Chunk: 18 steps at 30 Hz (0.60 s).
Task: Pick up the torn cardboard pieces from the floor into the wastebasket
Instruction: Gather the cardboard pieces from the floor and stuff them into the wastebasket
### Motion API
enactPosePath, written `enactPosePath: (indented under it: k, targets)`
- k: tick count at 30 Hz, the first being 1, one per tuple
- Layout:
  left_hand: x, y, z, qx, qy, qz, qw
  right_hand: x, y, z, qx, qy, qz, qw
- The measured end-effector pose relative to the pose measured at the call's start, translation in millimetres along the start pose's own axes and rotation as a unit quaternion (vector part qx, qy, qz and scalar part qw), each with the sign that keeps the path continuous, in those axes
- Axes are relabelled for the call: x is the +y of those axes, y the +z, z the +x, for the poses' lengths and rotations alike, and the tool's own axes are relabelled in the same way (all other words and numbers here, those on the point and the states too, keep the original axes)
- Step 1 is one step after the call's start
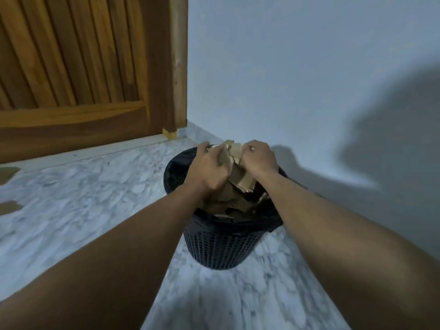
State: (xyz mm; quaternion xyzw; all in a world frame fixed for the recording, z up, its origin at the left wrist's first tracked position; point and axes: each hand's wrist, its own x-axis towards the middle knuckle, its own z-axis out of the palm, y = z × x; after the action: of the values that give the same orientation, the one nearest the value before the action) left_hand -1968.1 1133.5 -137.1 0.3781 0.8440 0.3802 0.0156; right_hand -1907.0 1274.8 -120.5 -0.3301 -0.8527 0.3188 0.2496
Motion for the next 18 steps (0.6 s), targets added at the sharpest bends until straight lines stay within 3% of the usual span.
enactPosePath:
  k: [3,11,18]
  targets:
    - [-3.4,-15.9,-7.5,-0.029,0.004,0.013,0.999,0.7,-7.4,-4.8,-0.049,0.008,-0.04,0.998]
    - [-53.8,-72.7,-74.5,0.101,0.01,0.062,0.993,-76.8,0.7,-40.2,-0.086,-0.105,-0.058,0.989]
    - [-172.9,-91.5,-229.0,0.149,-0.138,0.111,0.973,-150.6,100.3,-111.9,-0.132,-0.239,-0.069,0.96]
